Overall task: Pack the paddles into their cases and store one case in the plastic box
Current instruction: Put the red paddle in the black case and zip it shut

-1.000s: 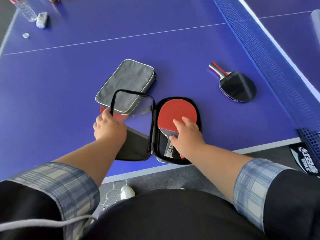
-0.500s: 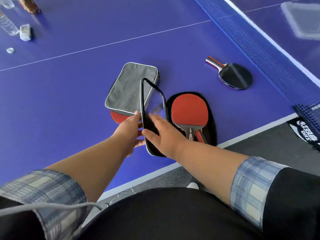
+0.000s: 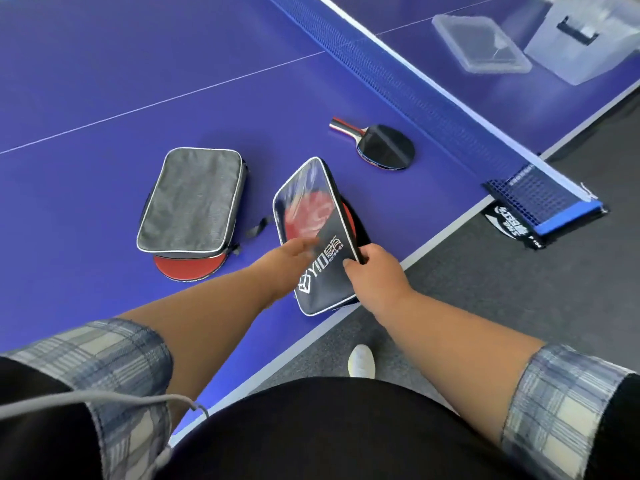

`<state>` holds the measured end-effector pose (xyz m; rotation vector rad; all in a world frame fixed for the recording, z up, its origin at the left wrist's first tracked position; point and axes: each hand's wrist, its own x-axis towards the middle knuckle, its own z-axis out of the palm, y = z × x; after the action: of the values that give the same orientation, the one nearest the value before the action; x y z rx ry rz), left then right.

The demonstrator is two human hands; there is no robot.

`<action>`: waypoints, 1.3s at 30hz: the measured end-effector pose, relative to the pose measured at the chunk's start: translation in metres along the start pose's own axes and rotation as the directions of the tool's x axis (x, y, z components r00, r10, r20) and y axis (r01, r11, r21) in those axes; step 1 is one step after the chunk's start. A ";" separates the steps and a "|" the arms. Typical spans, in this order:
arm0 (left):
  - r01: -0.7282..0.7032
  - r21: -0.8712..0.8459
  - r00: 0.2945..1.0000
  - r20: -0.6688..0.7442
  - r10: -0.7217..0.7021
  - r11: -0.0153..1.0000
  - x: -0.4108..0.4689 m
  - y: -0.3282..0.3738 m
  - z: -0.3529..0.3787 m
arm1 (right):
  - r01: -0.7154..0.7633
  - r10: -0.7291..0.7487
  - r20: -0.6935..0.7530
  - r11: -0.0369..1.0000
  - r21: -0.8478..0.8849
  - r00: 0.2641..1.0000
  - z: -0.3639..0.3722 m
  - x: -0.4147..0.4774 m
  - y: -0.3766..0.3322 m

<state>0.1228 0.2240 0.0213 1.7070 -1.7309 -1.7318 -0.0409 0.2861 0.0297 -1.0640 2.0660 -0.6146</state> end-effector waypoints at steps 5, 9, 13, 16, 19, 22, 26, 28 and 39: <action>-0.131 0.545 0.988 0.002 0.154 0.828 0.046 0.000 0.007 | -0.198 0.199 -0.018 0.978 0.060 0.980 -0.002 0.037 0.040; -0.117 0.816 0.992 0.070 0.104 0.566 0.081 0.000 0.016 | -0.310 0.308 0.039 0.940 0.142 0.951 0.002 0.061 0.072; -0.083 0.869 0.995 0.098 -0.005 0.489 0.102 -0.010 0.039 | -0.385 0.371 0.121 0.915 0.118 0.921 0.004 0.084 0.095; -0.024 0.874 0.999 0.038 -0.019 0.485 0.108 -0.020 0.050 | -0.462 0.429 0.202 0.871 0.164 0.880 0.000 0.099 0.102; 0.014 0.863 1.000 -0.007 -0.017 0.505 0.110 -0.020 0.052 | -0.451 0.401 0.284 0.881 0.142 0.871 -0.007 0.112 0.102; 0.076 0.843 0.997 -0.061 -0.045 0.533 0.113 -0.011 0.054 | -0.294 0.276 0.325 0.956 0.007 0.904 -0.024 0.126 0.100; 0.131 0.811 0.990 -0.135 -0.036 0.570 0.110 0.005 0.063 | -0.012 0.071 0.412 0.990 -0.144 0.909 -0.055 0.164 0.090; 0.172 0.819 0.980 -0.201 -0.006 0.547 0.107 0.014 0.068 | 0.126 -0.011 0.468 0.968 -0.216 0.884 -0.067 0.197 0.080; 0.179 0.800 0.962 -0.264 0.069 0.573 0.154 0.044 0.085 | 0.440 -0.247 0.513 0.847 -0.298 0.822 -0.070 0.309 0.042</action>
<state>-0.0179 0.1439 -0.0601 2.1751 -2.5657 -0.5721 -0.2392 0.0575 -0.0724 -1.6808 1.6122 -0.0681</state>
